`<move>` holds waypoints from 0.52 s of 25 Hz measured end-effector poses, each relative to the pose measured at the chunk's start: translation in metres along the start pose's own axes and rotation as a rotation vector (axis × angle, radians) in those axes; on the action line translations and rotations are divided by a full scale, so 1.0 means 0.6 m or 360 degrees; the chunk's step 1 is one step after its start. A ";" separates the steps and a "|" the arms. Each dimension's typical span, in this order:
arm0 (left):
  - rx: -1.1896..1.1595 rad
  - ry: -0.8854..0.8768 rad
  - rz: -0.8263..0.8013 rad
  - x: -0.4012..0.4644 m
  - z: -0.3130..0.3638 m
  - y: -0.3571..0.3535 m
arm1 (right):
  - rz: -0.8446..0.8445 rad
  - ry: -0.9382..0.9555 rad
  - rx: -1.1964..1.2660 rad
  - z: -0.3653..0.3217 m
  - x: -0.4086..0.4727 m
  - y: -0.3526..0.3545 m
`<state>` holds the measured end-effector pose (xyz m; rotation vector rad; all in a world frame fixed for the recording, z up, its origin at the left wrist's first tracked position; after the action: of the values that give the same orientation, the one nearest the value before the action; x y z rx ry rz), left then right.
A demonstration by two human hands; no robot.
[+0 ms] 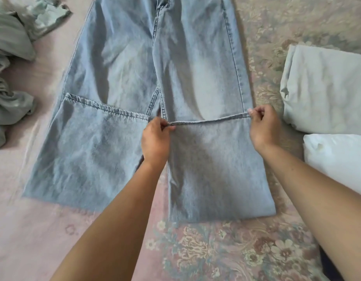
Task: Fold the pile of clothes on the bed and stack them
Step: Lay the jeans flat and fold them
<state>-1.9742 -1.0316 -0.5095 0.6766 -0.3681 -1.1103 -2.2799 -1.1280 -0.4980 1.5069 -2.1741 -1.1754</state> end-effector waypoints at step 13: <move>0.1230 -0.1063 -0.0679 -0.093 0.045 -0.160 | -0.0473 0.0906 -0.1320 0.011 -0.140 -0.156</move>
<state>-2.0799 -1.0157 -0.5497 1.0781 -1.3152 -1.6056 -2.1846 -1.0650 -0.5510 1.5129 -0.9339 -1.2848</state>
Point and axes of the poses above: each hand's wrist, its own x-axis towards the middle knuckle, its own y-axis out of the back of the hand, z = x × y, the point moved 9 cm from there along x, towards the middle knuckle, and after that the axes turned 15 degrees about -y, right-handed, at the moved point
